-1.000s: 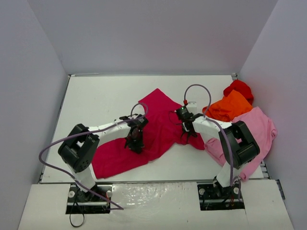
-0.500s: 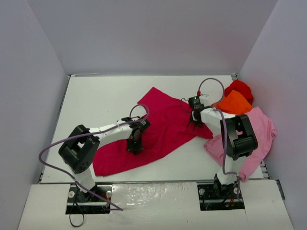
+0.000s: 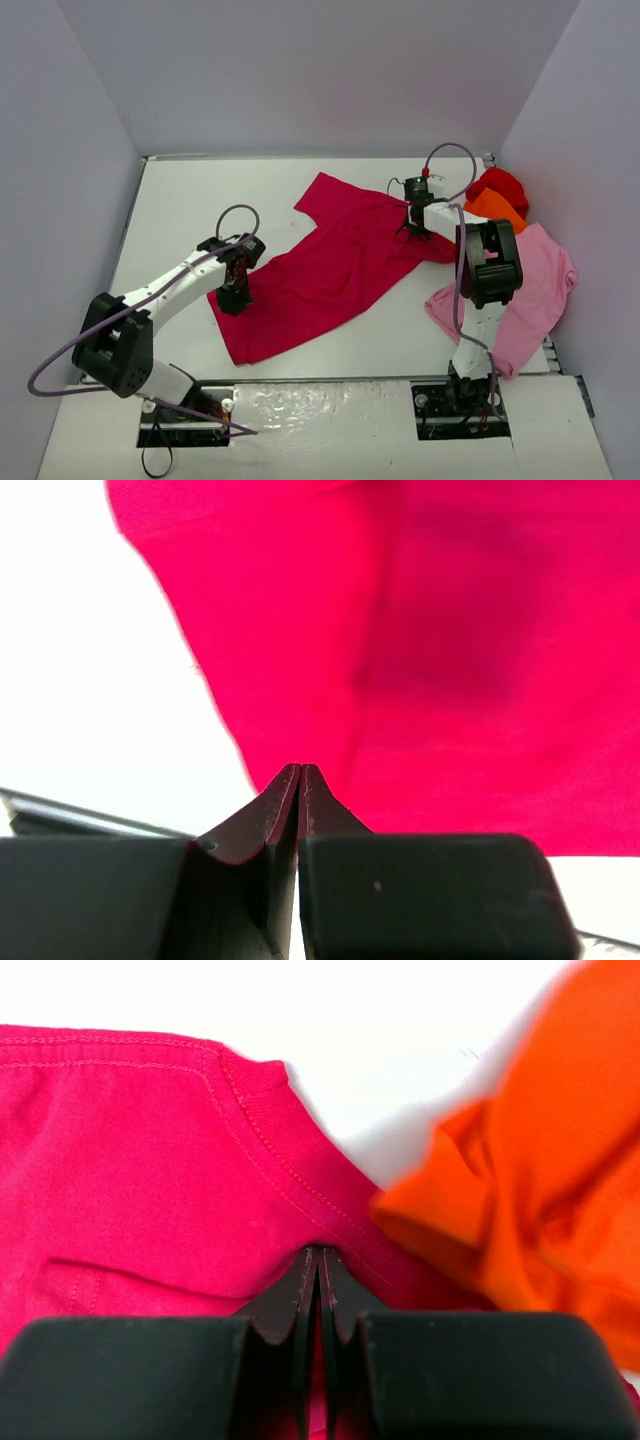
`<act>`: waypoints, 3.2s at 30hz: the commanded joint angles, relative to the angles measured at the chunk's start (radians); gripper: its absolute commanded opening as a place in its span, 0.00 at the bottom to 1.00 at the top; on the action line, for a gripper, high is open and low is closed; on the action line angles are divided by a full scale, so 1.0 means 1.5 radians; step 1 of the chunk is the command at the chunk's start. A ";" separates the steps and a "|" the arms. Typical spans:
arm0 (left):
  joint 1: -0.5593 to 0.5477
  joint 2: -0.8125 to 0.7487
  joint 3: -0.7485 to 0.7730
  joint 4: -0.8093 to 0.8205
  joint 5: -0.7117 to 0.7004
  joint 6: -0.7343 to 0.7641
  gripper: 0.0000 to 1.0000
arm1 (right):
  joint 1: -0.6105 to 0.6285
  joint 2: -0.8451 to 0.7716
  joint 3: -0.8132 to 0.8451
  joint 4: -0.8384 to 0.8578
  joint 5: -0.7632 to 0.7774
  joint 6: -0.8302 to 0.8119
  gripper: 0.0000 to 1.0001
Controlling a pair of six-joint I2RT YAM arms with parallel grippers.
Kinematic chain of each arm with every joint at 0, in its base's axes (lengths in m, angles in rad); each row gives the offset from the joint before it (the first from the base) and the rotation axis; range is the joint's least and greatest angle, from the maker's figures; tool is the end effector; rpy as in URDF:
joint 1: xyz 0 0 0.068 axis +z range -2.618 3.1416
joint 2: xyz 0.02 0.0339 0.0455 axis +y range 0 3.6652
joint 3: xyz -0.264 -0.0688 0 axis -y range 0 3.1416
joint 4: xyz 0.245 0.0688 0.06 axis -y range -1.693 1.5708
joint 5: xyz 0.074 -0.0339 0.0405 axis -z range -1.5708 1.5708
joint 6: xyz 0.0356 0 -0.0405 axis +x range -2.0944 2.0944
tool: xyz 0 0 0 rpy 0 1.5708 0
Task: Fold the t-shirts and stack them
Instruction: Fold the flattened tshirt in 1/3 of the way
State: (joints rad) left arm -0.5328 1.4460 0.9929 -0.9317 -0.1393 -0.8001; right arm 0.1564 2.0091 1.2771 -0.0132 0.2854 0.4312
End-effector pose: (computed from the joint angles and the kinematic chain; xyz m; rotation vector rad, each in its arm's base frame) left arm 0.2212 -0.1247 0.2148 -0.4065 2.8812 -0.0082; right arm 0.4301 0.0577 0.1601 0.4534 2.2339 -0.0243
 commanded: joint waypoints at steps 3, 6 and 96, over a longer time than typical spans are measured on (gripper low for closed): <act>0.011 -0.063 0.018 0.001 0.011 0.027 0.00 | 0.022 0.013 0.013 -0.039 -0.021 0.005 0.00; -0.007 -0.071 0.043 0.046 0.050 0.026 0.00 | 0.047 -0.051 -0.026 -0.026 0.032 0.019 0.15; 0.168 0.192 0.001 0.181 -0.035 0.079 0.00 | 0.675 0.068 0.133 0.037 -0.120 0.115 0.02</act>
State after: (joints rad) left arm -0.2810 1.6855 0.9986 -0.7567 -0.2165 -0.6796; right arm 1.0643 2.1892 1.4992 0.1258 0.0805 0.6732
